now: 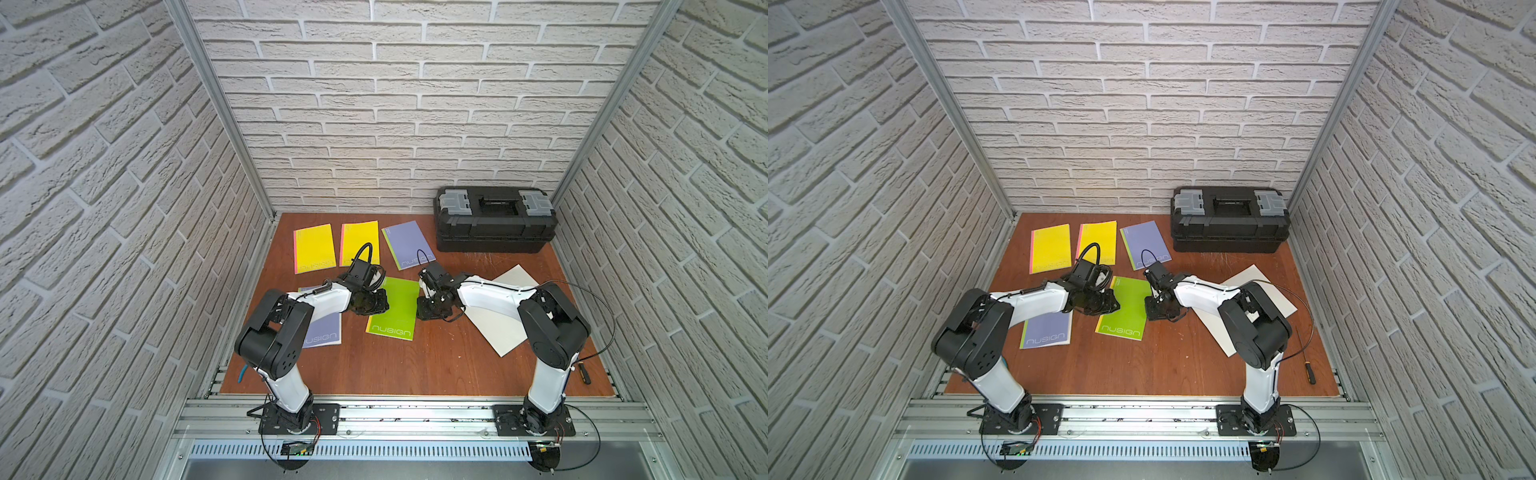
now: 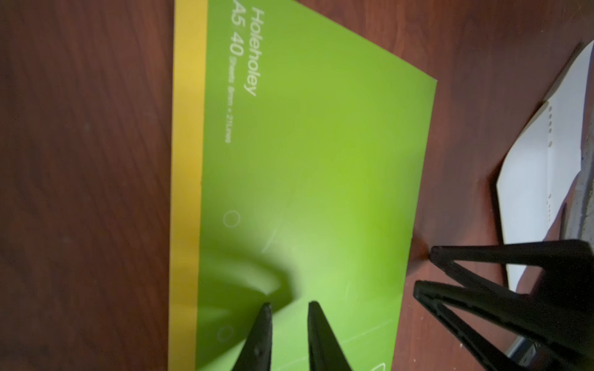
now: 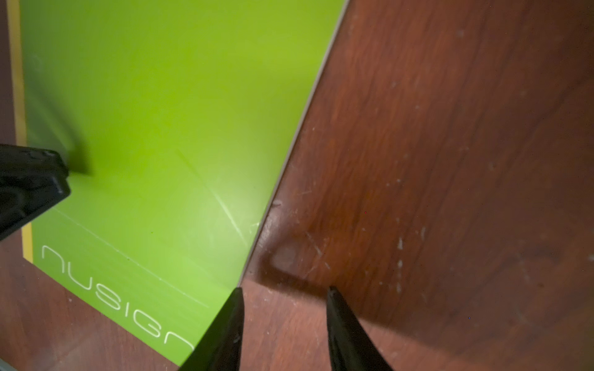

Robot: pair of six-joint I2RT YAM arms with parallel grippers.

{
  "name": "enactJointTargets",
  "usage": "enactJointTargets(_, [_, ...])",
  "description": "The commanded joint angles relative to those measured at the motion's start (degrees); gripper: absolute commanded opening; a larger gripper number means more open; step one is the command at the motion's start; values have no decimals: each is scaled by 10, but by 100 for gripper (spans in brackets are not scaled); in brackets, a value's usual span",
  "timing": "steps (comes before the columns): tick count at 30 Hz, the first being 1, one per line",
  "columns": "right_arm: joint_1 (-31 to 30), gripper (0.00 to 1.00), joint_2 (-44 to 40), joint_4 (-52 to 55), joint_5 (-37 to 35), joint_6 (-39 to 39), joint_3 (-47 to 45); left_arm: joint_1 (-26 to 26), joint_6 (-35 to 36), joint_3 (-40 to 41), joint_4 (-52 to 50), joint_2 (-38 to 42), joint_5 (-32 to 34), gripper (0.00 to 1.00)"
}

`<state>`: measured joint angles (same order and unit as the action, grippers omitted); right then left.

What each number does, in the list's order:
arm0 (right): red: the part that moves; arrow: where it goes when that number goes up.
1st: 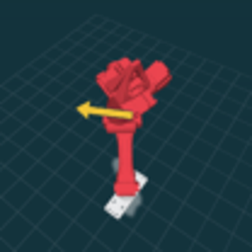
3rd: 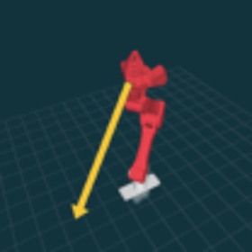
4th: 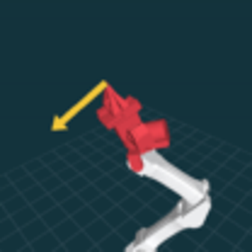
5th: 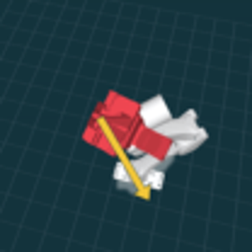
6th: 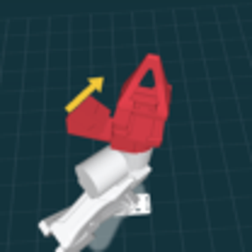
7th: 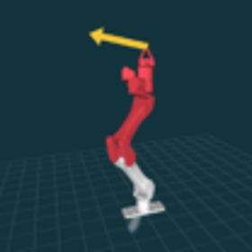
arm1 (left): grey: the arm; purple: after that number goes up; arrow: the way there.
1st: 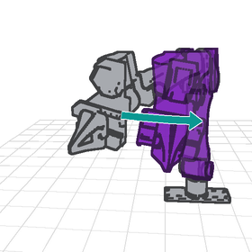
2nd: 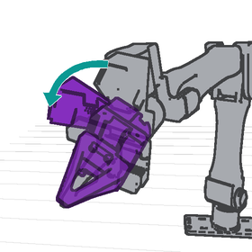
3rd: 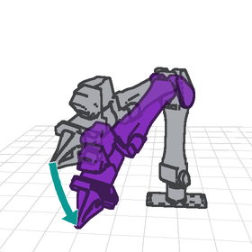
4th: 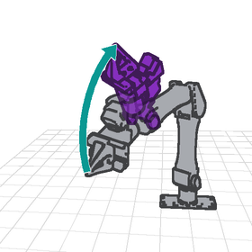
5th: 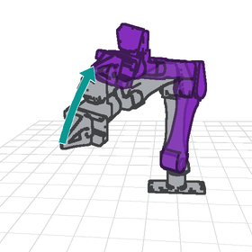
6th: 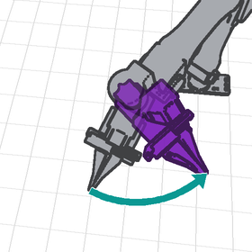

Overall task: Close the notebook
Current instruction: Move the notebook to the center of the board.

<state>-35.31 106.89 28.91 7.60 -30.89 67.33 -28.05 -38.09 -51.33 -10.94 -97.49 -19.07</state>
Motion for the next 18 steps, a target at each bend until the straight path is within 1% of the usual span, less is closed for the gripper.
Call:
enactJointTargets(1, [-7,42,13,-8,7,-2,18,-3,8,-10,-13,-13,15,22])
enactJointTargets(6, [-13,42,28,-9,12,-3,29,-3,5,-6,-17,-12,21,22])
enactJointTargets(10, [-23,38,39,-10,17,-7,39,-2,1,3,-16,0,24,22])
enactJointTargets(18, [-50,35,60,-11,25,-18,72,11,6,17,-25,12,33,22])
